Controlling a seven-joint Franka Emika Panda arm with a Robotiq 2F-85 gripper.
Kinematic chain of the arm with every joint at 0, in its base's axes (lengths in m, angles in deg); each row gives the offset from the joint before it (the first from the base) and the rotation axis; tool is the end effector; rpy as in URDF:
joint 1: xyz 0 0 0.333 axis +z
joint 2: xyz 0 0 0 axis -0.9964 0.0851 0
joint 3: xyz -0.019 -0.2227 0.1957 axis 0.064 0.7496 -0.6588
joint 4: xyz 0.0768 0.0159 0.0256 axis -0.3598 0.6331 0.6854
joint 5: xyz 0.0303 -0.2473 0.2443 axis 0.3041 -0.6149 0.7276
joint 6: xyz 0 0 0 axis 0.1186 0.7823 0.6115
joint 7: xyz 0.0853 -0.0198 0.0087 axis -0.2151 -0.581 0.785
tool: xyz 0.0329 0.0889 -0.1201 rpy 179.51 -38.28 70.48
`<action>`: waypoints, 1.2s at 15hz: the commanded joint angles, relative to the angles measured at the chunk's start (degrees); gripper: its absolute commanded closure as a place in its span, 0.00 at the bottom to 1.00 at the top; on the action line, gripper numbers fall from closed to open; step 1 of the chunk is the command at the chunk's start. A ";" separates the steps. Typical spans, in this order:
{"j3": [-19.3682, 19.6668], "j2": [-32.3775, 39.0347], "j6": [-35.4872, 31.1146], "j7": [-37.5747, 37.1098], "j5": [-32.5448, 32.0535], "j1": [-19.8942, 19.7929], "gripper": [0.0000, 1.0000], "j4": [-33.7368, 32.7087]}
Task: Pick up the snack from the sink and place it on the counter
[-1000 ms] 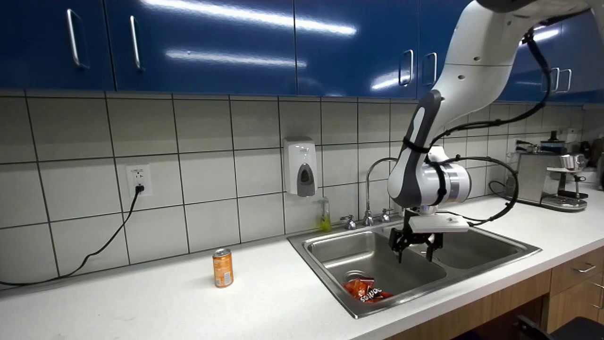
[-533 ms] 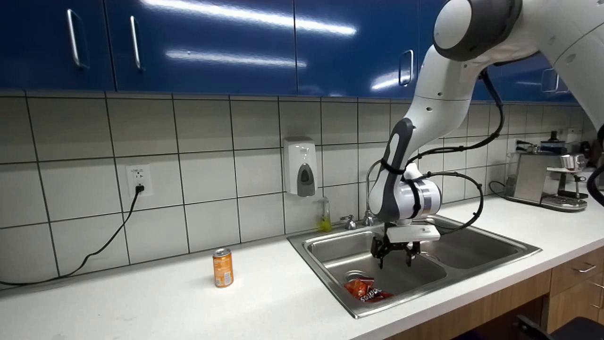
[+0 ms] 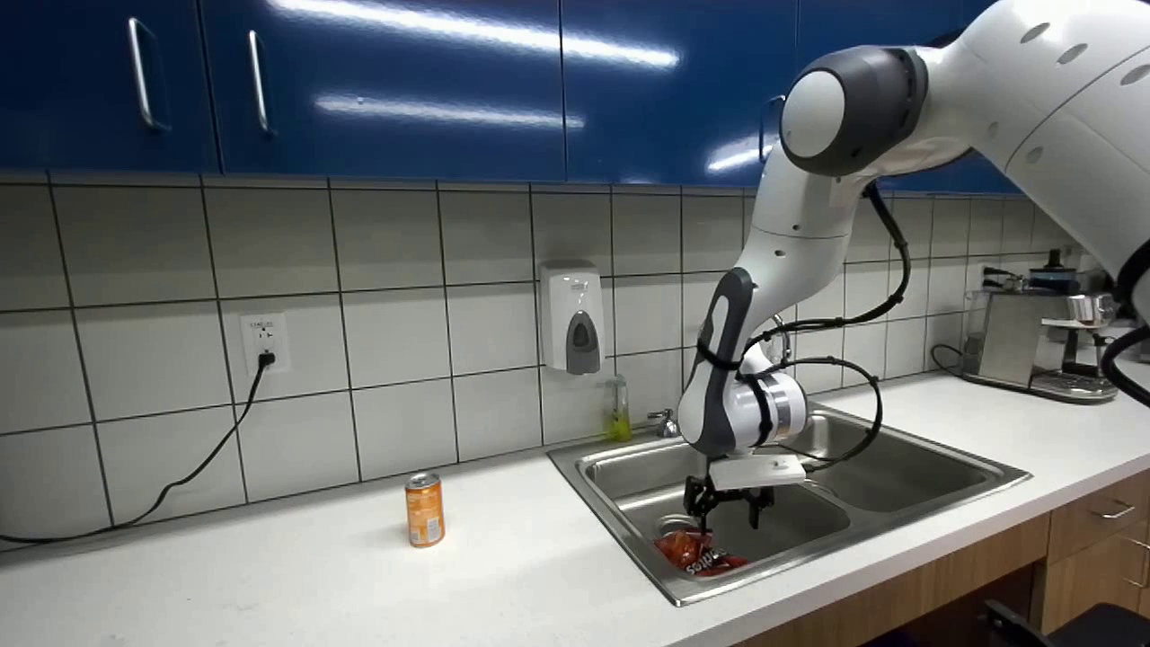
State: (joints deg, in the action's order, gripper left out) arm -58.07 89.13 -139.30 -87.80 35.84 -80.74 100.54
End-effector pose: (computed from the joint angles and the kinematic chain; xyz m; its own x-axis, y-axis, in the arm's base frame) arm 0.5318 -0.0430 0.0639 0.9646 -0.2360 0.1181 -0.2421 -0.9694 0.0399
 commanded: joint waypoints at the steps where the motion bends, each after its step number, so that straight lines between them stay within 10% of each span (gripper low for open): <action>1: 1.58 4.47 -1.12 -3.58 -1.34 2.76 0.00 -4.09; 10: 4.78 11.55 -1.86 -7.07 -0.90 8.02 0.00 -10.12; 18: 5.84 13.87 -1.71 -8.59 -0.69 9.41 0.73 -12.46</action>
State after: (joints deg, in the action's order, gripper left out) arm -53.29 101.78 -140.70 -94.17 35.84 -72.28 89.44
